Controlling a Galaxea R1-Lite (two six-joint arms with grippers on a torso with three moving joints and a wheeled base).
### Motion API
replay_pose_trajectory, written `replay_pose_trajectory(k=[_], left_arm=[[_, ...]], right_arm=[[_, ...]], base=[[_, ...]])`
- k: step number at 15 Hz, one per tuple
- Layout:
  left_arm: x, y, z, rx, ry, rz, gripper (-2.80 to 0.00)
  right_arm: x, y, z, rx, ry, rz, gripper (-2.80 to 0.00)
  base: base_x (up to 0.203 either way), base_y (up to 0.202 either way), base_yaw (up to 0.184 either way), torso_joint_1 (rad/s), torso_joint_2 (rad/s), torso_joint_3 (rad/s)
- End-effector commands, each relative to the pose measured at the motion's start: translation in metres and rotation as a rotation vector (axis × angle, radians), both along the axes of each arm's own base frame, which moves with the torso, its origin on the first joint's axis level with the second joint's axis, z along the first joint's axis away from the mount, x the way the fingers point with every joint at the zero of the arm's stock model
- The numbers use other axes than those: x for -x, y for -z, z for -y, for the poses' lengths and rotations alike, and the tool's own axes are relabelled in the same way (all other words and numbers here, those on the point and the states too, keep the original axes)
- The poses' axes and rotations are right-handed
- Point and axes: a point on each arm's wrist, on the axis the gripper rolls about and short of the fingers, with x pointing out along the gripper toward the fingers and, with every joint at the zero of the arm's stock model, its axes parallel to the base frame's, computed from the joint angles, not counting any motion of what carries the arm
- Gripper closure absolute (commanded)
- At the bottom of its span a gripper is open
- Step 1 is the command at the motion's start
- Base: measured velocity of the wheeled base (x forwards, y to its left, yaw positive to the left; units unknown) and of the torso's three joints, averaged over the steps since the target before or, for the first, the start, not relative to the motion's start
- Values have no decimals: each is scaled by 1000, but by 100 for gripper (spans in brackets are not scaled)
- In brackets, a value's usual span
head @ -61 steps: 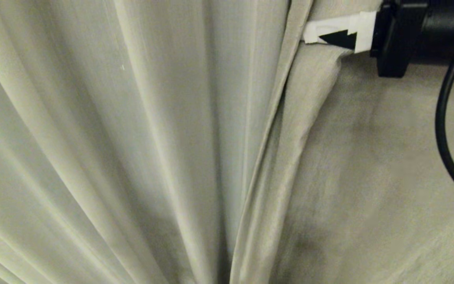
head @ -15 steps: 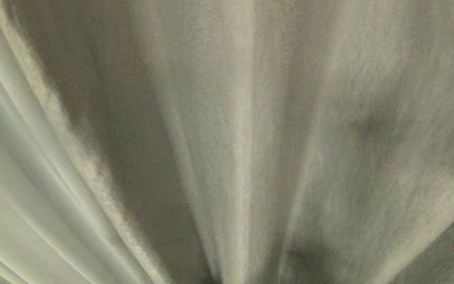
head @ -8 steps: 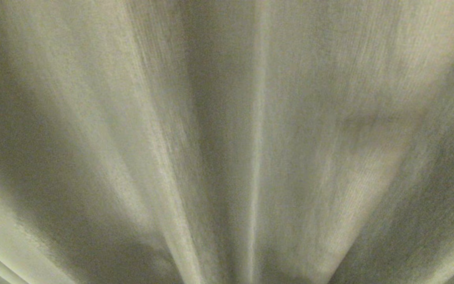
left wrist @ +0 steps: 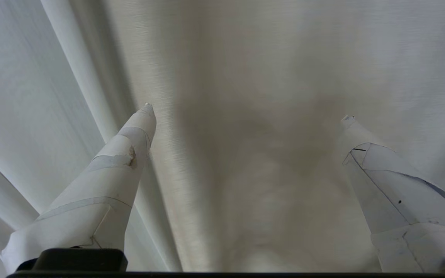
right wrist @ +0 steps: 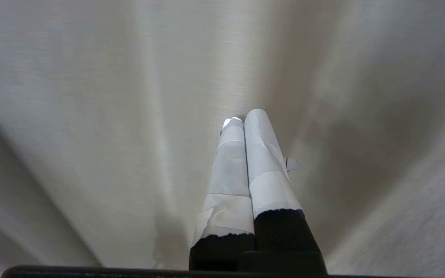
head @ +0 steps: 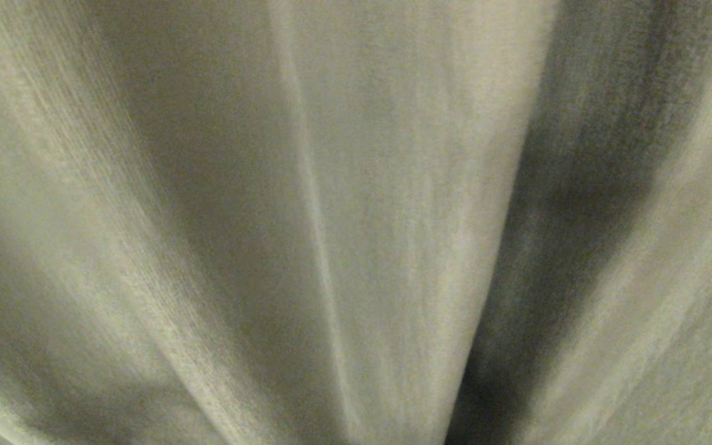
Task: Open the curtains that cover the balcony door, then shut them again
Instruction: Close the outer curtains on both sides
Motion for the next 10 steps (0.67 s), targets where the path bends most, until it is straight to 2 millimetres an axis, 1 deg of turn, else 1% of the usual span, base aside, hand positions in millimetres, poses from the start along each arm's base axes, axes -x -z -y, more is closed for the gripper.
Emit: replay_pose_trajectory(k=[1, 6, 10], left_arm=[[0, 0, 0, 0, 0, 1, -280], [0, 0, 0, 0, 1, 2, -280], [0, 0, 0, 0, 1, 2, -280]], right_arm=[[0, 0, 0, -6, -2, 4, 0], [0, 0, 0, -87, 4, 9, 0], [0, 0, 0, -93, 6, 10, 0]], base=[[0, 0, 0, 0, 0, 0], [0, 0, 0, 0, 0, 0], [0, 0, 0, 0, 0, 0]])
